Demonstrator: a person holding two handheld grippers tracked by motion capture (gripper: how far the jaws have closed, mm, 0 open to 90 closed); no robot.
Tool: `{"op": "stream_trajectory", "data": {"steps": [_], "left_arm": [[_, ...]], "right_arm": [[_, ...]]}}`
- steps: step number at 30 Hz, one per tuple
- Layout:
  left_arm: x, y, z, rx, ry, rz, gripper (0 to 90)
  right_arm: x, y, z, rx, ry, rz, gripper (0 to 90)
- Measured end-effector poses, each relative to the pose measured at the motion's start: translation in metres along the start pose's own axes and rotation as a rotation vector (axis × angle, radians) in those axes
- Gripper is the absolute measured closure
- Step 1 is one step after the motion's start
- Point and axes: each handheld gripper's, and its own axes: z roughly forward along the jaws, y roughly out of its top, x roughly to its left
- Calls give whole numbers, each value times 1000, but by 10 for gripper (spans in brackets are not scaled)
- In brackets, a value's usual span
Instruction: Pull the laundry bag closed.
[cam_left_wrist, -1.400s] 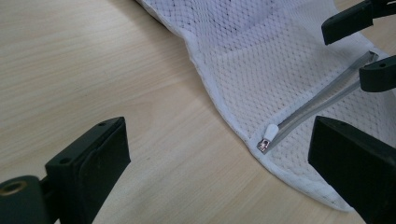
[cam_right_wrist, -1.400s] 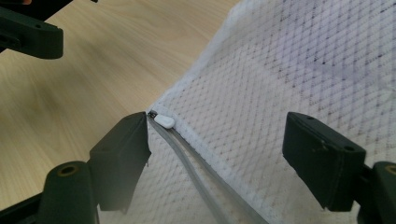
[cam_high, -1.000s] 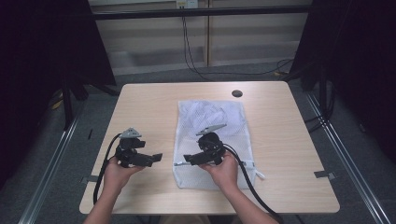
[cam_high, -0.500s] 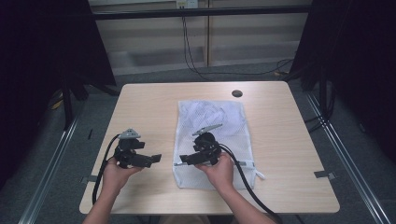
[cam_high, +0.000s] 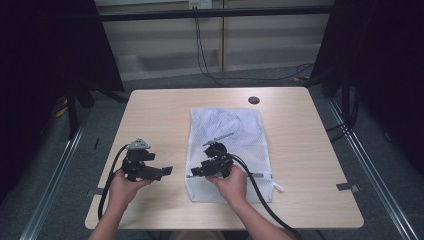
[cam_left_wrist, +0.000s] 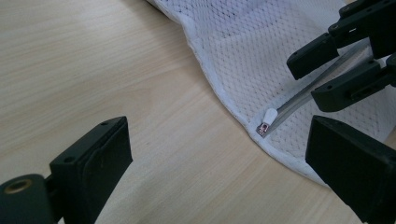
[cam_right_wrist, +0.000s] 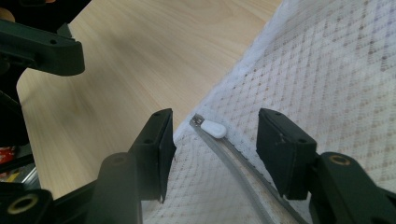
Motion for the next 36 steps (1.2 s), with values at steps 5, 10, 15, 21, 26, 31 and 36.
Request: {"op": "stream_trajectory", "data": {"steps": [5,10,15,21,26,31,36], "left_arm": [[0,0,0,-5,-4,-3,71],[0,0,-1,1,-2,5,72],[0,-1,-1,0,-6,-2,73],[0,-1,-2,-4,-5,-4,74],[1,-2,-2,3,-4,1,75],[1,-2,-3,1,-4,-1,78],[1,-2,-3,1,-1,-4,80]], "right_arm": [[0,0,6,17,7,18,498],[1,1,10,25,13,38,571],[1,1,16,46,9,35,604],[-1,0,20,50,19,48,647],[0,1,25,66,10,55,665],[-1,0,29,73,12,68,665],[-2,0,32,83,17,80,664]]}}
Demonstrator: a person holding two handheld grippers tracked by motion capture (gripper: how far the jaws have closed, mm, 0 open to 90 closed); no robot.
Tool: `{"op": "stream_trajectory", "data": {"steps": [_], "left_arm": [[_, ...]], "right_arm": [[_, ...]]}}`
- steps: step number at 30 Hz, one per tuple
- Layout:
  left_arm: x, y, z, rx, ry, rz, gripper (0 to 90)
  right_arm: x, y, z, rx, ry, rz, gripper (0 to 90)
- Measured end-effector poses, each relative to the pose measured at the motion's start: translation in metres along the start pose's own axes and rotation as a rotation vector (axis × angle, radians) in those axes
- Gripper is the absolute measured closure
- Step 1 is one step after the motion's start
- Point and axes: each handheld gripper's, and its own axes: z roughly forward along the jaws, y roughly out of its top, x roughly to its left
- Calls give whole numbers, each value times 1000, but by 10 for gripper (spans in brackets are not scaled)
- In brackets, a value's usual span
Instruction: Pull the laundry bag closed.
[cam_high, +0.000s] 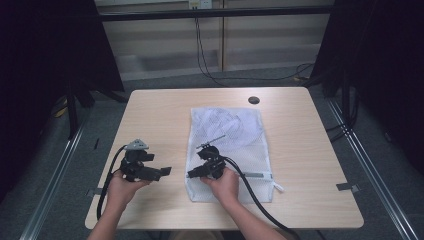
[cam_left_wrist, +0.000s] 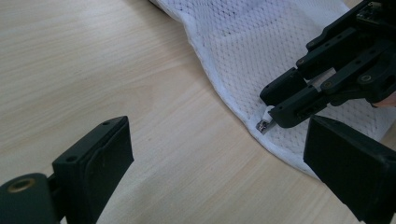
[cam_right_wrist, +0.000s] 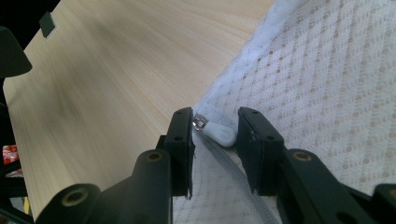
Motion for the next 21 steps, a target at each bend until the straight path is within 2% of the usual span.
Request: {"op": "stream_trajectory", "data": {"steps": [7,10,21], "left_arm": [[1,0,0,-3,-2,-2,82],[1,0,-1,-2,0,-4,84],[0,0,0,-1,11,8,87]], "right_arm": [[2,2,-2,-27,34,4,670],[4,3,-5,-30,46,0,709],[5,3,0,-22,50,8,758]]}}
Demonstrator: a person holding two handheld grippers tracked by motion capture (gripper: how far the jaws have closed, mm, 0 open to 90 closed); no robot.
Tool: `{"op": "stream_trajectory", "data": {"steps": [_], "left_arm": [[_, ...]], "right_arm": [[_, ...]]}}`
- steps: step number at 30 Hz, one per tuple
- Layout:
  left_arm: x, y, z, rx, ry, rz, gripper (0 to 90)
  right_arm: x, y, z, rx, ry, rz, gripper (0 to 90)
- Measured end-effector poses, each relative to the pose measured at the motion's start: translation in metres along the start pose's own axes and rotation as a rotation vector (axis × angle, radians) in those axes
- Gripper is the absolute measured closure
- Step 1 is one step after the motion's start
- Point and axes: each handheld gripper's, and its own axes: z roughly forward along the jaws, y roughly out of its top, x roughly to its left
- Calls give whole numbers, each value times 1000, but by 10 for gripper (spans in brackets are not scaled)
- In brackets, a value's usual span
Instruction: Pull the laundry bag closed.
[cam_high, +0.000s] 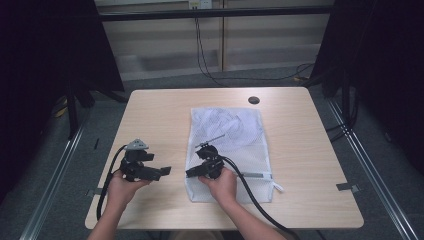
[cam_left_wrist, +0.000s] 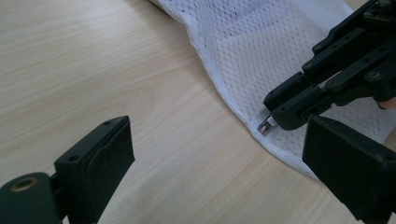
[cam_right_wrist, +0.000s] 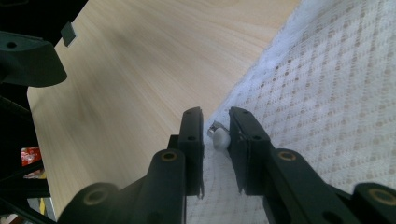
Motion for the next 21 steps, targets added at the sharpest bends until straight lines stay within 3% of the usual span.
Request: {"op": "stream_trajectory", "data": {"steps": [8,13,21], "left_arm": [[1,0,-1,-8,0,-8,90],[1,-1,-1,-3,-3,-7,93],[0,-1,0,-6,-20,-13,103]], "right_arm": [[1,0,8,20,-5,4,778],[2,0,9,24,-15,-5,841],[2,3,0,-15,-5,8,871]]}}
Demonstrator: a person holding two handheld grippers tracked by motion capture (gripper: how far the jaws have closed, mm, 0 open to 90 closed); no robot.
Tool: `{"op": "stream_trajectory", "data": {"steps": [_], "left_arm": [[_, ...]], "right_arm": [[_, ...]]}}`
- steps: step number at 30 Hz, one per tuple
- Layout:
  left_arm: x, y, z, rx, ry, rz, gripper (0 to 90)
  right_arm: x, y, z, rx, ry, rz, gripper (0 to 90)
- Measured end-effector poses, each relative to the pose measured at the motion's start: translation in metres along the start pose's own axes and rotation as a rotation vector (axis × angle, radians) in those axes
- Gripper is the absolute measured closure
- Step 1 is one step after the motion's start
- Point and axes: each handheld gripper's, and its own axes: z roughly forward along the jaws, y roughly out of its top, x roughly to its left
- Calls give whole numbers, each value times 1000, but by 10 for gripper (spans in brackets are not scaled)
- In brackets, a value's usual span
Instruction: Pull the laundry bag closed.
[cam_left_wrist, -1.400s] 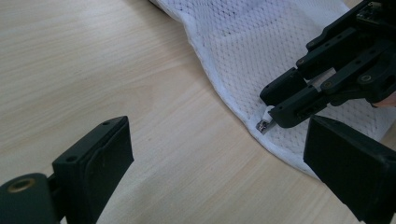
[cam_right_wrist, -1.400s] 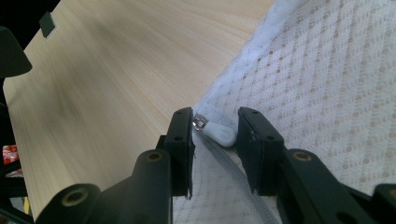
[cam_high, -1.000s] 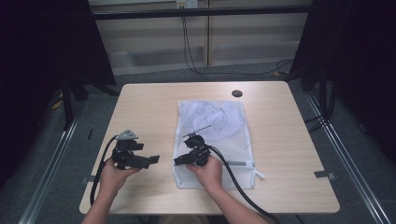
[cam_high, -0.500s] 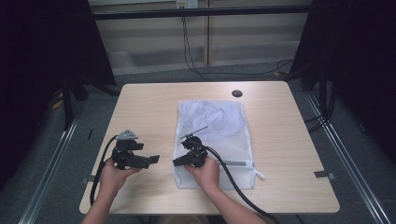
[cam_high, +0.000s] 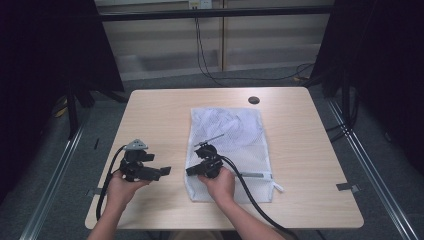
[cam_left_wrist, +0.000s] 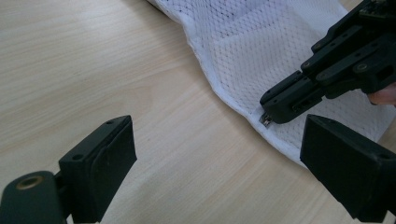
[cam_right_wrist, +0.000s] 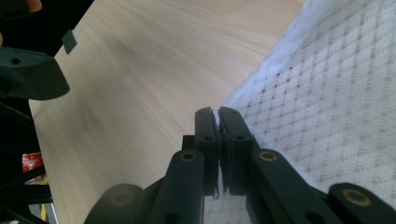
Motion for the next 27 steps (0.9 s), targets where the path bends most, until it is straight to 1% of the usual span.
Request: {"op": "stream_trajectory", "data": {"steps": [1,3,4,5,6,7,9,10,12,13,14,15,16,18,21,24,26,27], "left_arm": [[0,0,0,-1,-5,-2,104],[-1,0,1,-4,-9,-4,108],[-2,0,2,-3,-19,-5,108],[-3,0,4,-8,-30,-10,109],[-3,0,4,-8,-30,-10,110],[-4,0,5,-10,-55,-19,110],[-5,-1,6,-13,-57,-24,110],[-6,0,7,-7,-57,-20,112],[-7,-1,9,0,-63,-23,115],[-7,-1,10,4,-73,-26,117],[-8,-1,12,10,-72,-28,117],[-9,-1,13,14,-78,-28,119],[-11,-1,17,20,-97,-32,126],[-12,-1,18,29,-96,-28,128],[-16,-1,26,37,-126,-38,136],[-17,-1,29,44,-132,-40,144],[-19,-1,32,51,-135,-34,144],[-19,-2,34,53,-147,-42,148]], "right_arm": [[-1,0,-3,-5,17,15,871],[-1,1,-7,-12,28,22,871],[-1,1,-7,-12,28,22,871],[-2,2,-11,-20,43,27,871],[-2,2,-12,-23,42,25,871],[-2,2,-14,-20,39,31,871],[-3,3,-16,-29,48,29,871],[-3,3,-19,-30,48,26,871],[-3,3,-20,-34,53,27,871],[-2,3,-22,-35,57,24,871],[-2,3,-22,-35,57,24,871],[-2,3,-23,-35,60,21,871],[-2,3,-25,-39,61,16,871],[-2,4,-25,-41,63,19,871],[-1,4,-28,-47,68,11,871],[-1,4,-29,-53,71,10,871],[0,4,-30,-53,67,4,871],[0,4,-31,-52,69,0,871]]}}
